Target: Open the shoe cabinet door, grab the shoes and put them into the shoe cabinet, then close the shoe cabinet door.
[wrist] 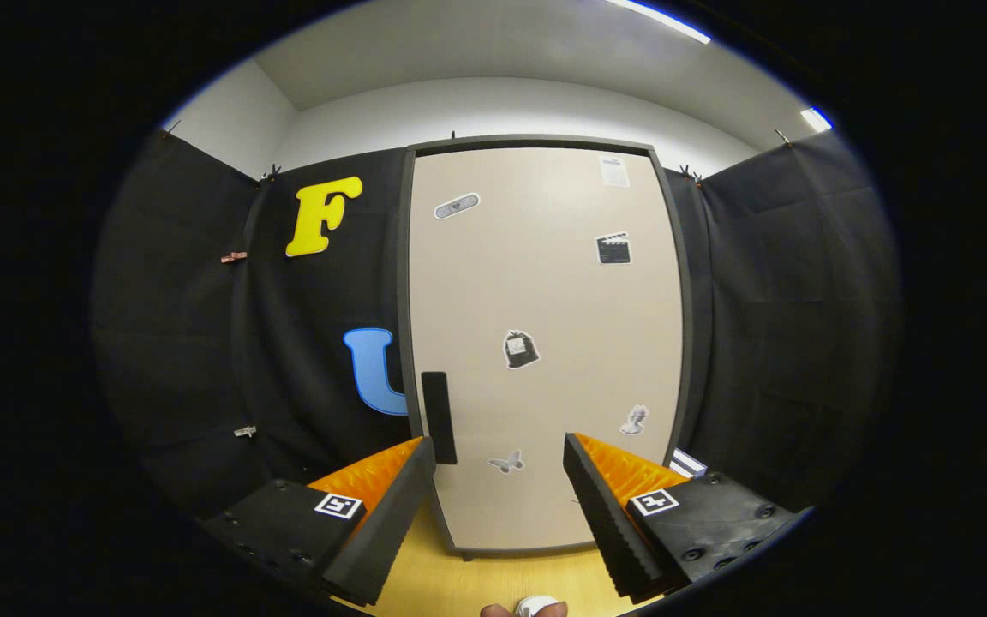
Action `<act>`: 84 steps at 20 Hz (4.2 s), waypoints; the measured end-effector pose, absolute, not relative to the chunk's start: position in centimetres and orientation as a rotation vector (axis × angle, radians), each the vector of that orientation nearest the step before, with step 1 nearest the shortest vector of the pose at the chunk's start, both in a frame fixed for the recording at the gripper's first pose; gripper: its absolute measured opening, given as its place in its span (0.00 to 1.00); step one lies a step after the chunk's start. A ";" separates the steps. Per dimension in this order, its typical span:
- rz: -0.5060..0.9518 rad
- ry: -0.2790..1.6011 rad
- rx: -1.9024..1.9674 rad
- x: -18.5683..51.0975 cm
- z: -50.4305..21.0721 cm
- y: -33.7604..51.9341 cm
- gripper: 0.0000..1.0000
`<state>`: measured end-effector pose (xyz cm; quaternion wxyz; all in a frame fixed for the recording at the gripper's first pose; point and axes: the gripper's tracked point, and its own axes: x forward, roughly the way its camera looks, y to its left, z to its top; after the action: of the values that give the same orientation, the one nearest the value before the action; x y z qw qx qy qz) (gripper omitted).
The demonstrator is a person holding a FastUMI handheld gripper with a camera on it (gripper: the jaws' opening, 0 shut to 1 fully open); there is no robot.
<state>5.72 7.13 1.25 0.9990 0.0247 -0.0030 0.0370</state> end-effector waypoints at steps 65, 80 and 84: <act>0.084 0.054 0.039 -3.7 -3.1 -12.6 0.13; 0.033 0.032 0.061 -5.3 -1.6 -22.0 0.08; -0.013 0.032 0.017 -5.5 -1.5 -22.3 0.09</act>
<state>-5.48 -22.32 -1.51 0.9998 0.0084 0.0158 -0.0064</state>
